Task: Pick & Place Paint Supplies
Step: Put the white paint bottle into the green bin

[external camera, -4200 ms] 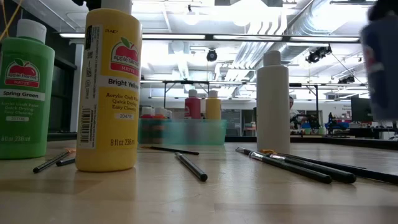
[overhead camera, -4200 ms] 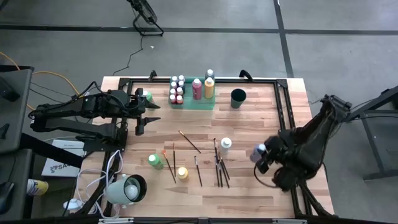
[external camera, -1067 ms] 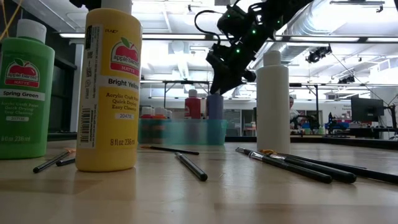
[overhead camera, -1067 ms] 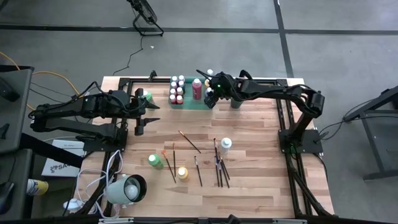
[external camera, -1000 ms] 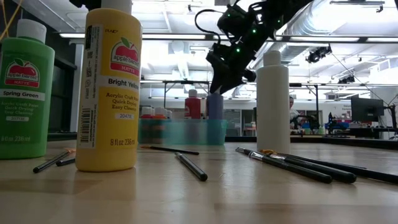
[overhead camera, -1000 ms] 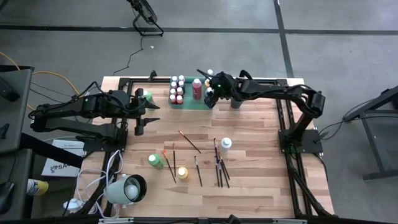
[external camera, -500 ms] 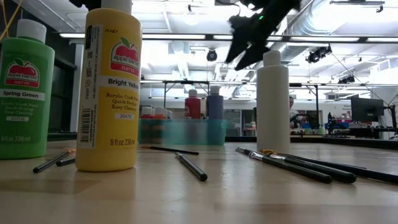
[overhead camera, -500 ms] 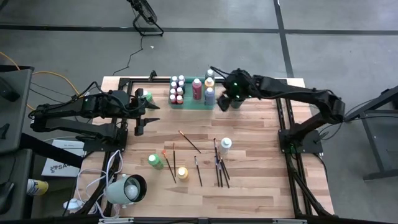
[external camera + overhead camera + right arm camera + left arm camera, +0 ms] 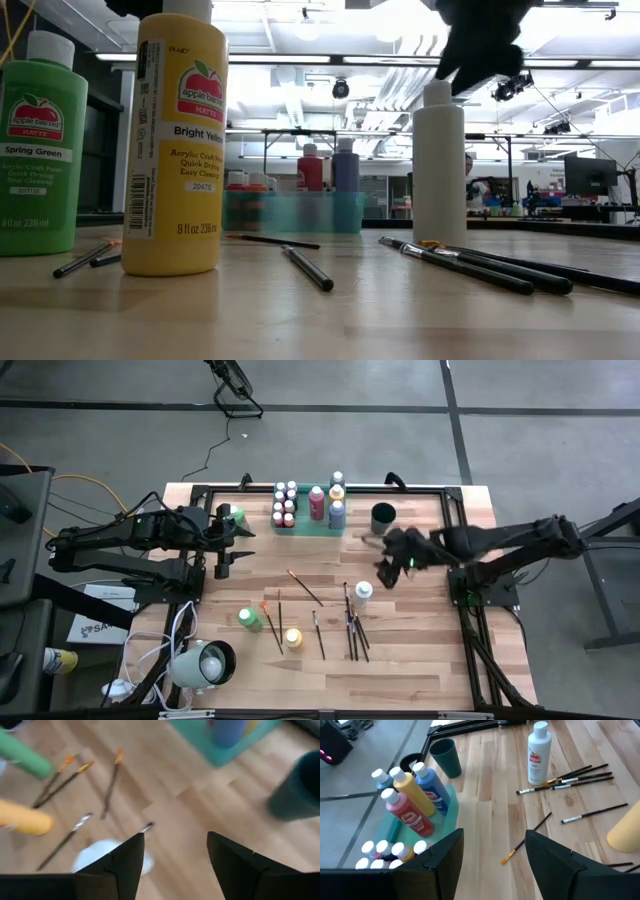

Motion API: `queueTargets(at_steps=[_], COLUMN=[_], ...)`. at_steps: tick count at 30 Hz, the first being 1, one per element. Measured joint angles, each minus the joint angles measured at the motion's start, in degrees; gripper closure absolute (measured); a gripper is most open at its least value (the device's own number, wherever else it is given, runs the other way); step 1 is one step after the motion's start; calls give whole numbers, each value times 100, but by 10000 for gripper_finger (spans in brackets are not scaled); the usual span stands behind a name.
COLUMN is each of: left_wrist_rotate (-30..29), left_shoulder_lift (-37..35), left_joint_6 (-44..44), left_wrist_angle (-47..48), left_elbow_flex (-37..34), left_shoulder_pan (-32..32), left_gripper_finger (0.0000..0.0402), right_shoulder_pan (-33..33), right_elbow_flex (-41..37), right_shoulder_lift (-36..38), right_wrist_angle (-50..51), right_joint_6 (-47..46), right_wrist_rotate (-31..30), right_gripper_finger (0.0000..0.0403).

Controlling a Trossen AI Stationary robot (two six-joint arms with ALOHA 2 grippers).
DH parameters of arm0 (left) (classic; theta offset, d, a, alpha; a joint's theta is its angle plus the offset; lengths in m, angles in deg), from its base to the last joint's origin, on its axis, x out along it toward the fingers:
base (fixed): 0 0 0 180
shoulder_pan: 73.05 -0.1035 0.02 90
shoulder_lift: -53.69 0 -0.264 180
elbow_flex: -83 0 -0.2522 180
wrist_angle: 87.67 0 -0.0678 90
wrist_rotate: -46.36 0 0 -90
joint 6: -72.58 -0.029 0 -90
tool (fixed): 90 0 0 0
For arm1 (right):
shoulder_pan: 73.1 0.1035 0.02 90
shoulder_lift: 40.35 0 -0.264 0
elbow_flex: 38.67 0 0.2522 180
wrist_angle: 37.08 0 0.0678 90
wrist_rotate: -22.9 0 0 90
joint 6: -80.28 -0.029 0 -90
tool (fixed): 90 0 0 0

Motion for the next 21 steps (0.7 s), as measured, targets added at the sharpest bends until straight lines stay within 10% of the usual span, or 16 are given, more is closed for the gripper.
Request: queueTargets(at_steps=[10, 21], left_wrist_rotate=[-2, -2], left_shoulder_lift=[0, 0], left_joint_6=[-125, -146], left_wrist_angle=[0, 0], left_elbow_flex=[0, 0], left_shoulder_pan=[0, 0], left_gripper_finger=[195, 195], right_shoulder_pan=[1578, 1893], right_elbow_flex=[-447, -444], right_shoulder_lift=[-12, -635], right_wrist_angle=[-410, -843], right_joint_6=[-874, -98], right_wrist_rotate=[-1029, -1294], right_gripper_finger=[210, 199])
